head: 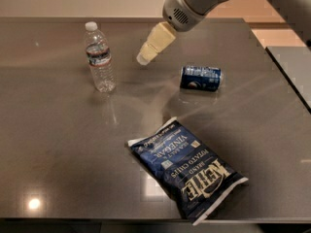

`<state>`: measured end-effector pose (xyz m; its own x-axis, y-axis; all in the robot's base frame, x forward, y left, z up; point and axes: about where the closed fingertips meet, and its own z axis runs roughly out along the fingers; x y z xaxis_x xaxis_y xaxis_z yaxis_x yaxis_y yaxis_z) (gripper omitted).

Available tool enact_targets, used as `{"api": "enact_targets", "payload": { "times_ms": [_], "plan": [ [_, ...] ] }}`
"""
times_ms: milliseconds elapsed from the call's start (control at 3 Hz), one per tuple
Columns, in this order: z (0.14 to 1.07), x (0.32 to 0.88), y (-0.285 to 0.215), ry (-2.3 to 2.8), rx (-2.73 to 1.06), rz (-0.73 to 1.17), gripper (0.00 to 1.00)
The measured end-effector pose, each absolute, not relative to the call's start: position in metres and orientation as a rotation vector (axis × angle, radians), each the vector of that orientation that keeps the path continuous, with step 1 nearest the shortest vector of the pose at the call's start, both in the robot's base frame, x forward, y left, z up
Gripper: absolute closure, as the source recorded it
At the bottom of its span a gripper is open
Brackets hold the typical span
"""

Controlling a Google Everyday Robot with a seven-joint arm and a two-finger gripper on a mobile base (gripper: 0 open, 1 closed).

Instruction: Move water bottle near pepsi can

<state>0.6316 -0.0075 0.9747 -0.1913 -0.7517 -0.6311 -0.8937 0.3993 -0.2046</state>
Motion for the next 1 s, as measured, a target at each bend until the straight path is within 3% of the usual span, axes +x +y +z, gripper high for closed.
{"api": "enact_targets", "payload": {
  "times_ms": [1000],
  "plan": [
    [0.954,0.645,0.088,1.884,-1.338,0.491,0.00]
  ]
}}
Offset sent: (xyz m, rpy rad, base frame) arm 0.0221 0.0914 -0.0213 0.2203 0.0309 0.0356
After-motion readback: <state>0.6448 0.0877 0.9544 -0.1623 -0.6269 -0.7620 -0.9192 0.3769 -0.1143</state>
